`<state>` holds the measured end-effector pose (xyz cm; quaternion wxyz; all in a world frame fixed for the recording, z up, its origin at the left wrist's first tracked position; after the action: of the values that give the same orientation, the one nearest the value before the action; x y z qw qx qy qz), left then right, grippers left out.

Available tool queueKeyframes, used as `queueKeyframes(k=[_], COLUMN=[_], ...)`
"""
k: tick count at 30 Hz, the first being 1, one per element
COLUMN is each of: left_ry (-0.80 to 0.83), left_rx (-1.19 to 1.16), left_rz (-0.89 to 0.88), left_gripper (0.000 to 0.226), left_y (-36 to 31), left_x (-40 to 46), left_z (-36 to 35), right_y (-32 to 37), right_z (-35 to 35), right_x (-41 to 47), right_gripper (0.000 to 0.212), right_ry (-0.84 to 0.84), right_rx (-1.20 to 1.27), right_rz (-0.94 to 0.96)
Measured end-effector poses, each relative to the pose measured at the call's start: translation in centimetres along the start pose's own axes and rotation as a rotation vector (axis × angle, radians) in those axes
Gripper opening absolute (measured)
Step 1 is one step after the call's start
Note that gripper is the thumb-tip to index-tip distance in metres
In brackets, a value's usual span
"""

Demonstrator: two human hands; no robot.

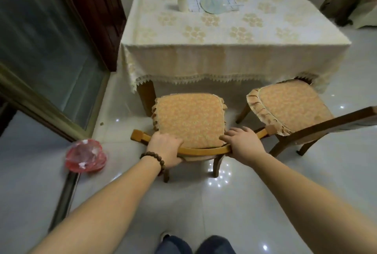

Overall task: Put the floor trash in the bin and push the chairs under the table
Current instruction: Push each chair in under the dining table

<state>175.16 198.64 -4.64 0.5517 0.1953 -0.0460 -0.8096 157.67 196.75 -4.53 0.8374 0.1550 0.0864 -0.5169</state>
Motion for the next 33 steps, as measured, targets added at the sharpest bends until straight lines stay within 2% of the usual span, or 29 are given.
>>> queueKeyframes(k=[2, 4, 8, 14, 33], left_ry=[0.002, 0.013, 0.018, -0.005, -0.073], left_rx=[0.044, 0.072, 0.107, 0.105, 0.107], left_rz=[0.038, 0.066, 0.067, 0.059, 0.032], left_gripper=[0.029, 0.019, 0.018, 0.023, 0.022], left_y=[0.0, 0.0, 0.1, 1.1, 17.0], left_x=[0.2, 0.2, 0.4, 2.1, 14.0], left_z=[0.1, 0.1, 0.2, 0.8, -0.5], right_y=[-0.1, 0.0, 0.0, -0.5, 2.4], right_z=[-0.1, -0.1, 0.4, 1.2, 8.3], right_x=[0.0, 0.0, 0.5, 2.2, 20.6], right_gripper=[0.024, 0.012, 0.012, 0.011, 0.011], right_ry=[0.032, 0.058, 0.064, 0.063, 0.104], right_rx=[-0.046, -0.077, -0.097, -0.085, -0.186], right_rz=[0.030, 0.064, 0.123, 0.085, 0.041])
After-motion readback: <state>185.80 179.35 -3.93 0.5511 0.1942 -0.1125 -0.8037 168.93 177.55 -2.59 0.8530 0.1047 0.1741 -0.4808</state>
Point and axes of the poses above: each hand's wrist, its own x-axis towards the middle knuckle, its own z-axis out of the back of the hand, y = z × x, the point moved 10 cm from there along x, towards the middle knuckle, and after that the axes turned 13 degrees about x, right-handed, at the moved point
